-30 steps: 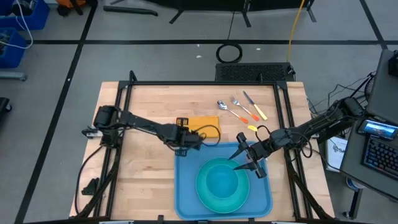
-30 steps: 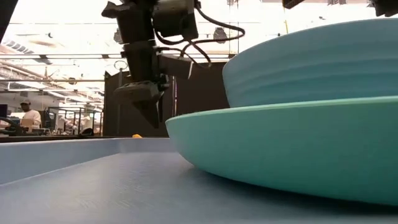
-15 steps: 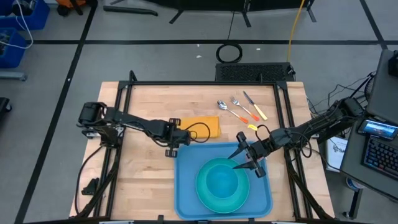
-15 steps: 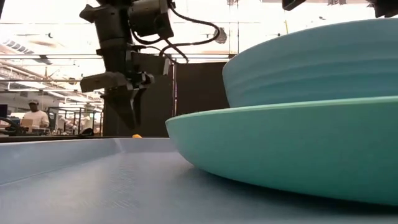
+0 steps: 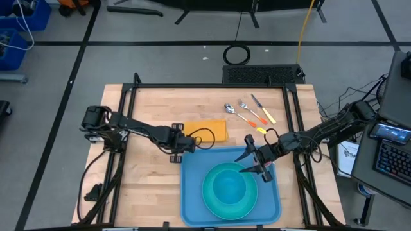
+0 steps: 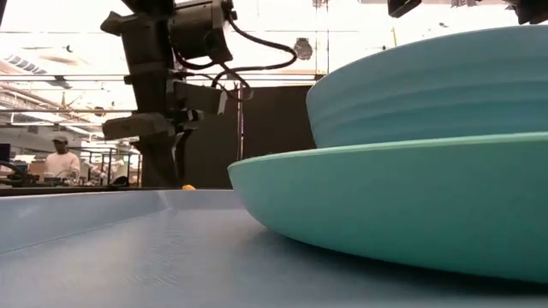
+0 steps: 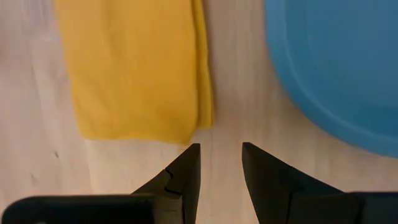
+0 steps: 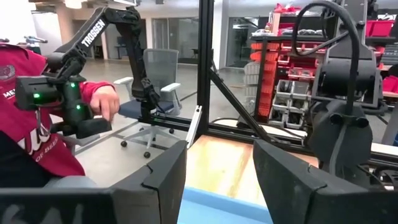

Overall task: Set up tray
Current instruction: Put the orange napkin on the blue serving tray to the left of the blue plate

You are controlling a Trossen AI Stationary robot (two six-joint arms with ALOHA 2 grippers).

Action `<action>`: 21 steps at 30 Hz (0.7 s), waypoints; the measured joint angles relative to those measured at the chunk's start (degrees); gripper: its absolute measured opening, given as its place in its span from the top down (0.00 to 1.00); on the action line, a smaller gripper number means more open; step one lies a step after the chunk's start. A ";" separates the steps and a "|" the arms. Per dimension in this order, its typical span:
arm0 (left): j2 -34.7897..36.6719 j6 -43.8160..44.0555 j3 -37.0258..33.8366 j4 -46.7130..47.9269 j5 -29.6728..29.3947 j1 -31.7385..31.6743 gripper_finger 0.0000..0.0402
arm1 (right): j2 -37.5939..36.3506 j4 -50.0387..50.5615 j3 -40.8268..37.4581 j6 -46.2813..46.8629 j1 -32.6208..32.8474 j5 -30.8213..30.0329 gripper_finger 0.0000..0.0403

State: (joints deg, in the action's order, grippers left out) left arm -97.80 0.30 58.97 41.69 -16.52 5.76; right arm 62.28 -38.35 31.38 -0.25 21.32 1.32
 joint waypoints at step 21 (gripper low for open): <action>-0.02 -1.04 -3.16 -4.35 -9.12 0.89 0.42 | 0.00 0.25 0.00 -0.42 0.00 0.00 0.56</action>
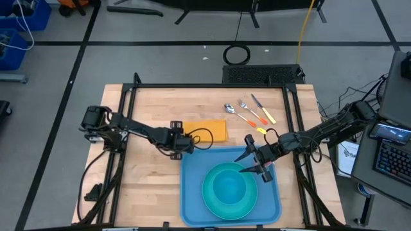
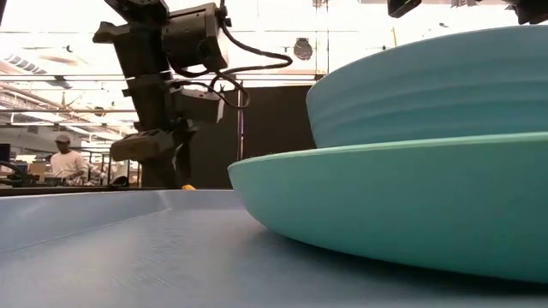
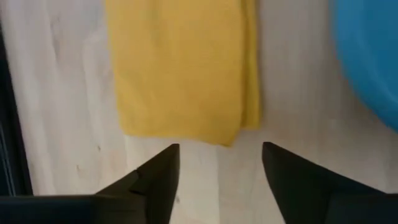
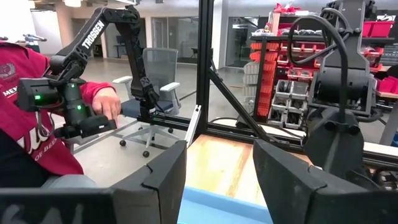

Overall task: Set up tray
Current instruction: Put the orange napkin on the blue serving tray to the left of the blue plate

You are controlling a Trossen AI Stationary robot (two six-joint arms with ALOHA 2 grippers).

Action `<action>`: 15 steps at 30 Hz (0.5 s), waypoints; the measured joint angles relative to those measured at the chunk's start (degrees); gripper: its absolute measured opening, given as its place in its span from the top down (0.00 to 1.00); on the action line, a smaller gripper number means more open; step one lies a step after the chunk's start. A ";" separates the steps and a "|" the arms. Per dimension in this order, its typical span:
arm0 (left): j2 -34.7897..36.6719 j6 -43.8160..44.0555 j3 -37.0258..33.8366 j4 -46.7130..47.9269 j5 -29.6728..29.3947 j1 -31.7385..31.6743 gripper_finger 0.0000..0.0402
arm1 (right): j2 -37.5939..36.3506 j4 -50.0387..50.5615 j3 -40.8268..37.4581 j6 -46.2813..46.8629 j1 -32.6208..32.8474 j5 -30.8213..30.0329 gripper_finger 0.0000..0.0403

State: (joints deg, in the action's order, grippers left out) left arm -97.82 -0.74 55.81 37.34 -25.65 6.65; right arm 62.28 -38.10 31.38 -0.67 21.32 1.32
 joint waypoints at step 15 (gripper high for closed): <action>-3.91 -7.55 0.22 -4.44 2.85 -1.66 0.36 | 0.00 0.71 0.00 0.15 -0.75 -0.02 0.56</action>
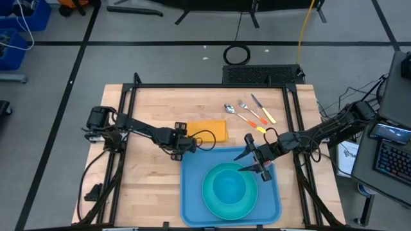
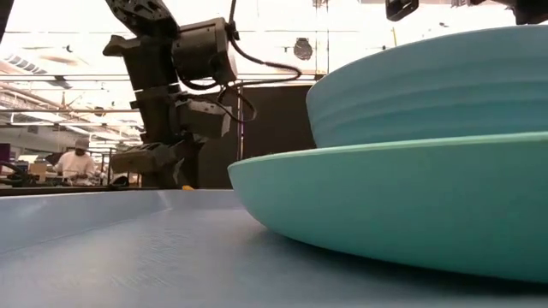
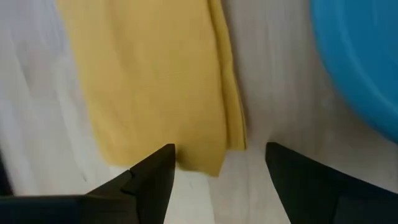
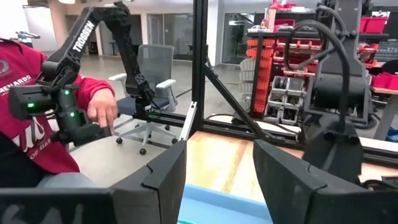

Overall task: Set up tray
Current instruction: Put the orange napkin on the blue serving tray to the left of the blue plate

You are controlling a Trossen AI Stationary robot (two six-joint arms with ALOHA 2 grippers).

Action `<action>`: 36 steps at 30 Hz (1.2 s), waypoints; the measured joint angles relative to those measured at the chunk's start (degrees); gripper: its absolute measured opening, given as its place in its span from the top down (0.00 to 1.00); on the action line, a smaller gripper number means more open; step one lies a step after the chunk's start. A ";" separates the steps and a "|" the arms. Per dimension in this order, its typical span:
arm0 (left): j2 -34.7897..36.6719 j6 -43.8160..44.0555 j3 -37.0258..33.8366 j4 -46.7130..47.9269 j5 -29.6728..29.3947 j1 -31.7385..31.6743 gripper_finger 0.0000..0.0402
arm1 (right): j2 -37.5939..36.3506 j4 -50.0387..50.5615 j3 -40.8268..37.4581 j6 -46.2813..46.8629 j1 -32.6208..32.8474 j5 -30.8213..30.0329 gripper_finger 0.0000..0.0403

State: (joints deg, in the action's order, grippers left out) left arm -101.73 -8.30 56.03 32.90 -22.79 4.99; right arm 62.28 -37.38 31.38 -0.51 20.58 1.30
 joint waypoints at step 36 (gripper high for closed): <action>-1.33 -7.79 -1.86 -10.86 5.19 -4.86 0.78 | 0.00 2.25 0.00 1.33 -1.48 -0.02 0.56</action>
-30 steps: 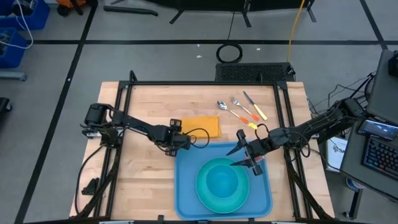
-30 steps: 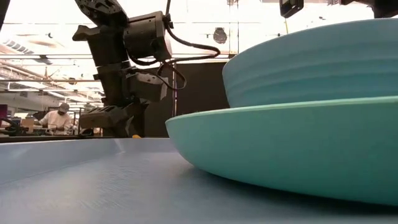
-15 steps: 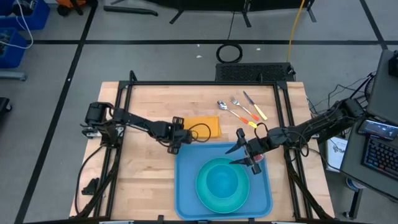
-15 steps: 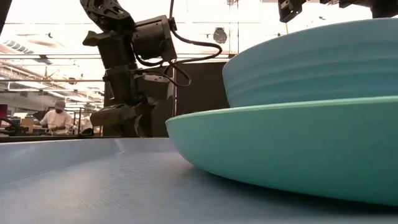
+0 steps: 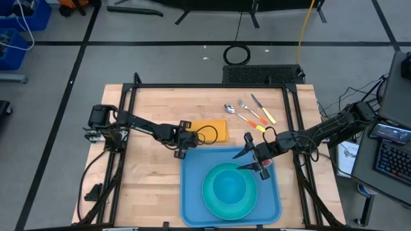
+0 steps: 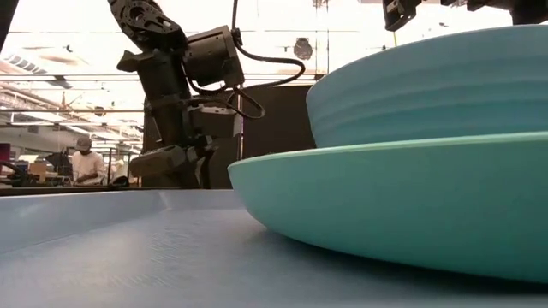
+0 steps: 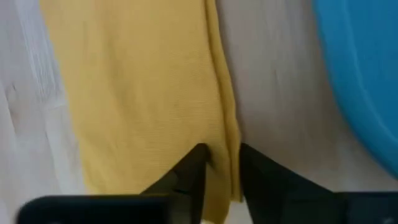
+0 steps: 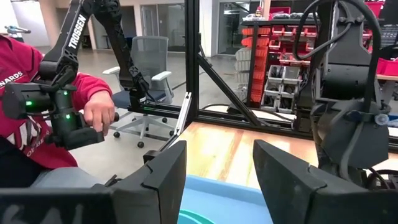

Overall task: Set up tray
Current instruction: Put the orange napkin on the blue serving tray to the left of the blue plate

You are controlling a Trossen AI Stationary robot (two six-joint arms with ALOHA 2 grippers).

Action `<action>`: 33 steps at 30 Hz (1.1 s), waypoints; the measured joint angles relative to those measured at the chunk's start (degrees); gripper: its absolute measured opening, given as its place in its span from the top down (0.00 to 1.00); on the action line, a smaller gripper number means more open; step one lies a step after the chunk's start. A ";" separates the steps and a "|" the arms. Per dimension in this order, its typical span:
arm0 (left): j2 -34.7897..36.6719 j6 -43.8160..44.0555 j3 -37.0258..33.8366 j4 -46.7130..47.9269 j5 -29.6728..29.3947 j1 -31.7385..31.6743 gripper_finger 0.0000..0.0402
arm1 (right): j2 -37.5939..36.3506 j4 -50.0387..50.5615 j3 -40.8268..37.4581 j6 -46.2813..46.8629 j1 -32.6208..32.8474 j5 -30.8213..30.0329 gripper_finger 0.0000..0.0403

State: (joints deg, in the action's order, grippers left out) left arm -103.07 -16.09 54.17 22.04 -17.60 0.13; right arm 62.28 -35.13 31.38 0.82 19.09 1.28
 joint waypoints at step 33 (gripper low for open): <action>11.20 10.77 4.07 16.43 5.64 -1.26 0.99 | -0.02 0.26 -0.02 -0.13 0.00 0.00 0.56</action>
State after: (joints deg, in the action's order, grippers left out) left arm -91.86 -5.32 58.24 38.48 -11.96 -1.13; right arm 62.26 -34.87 31.35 0.69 19.09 1.28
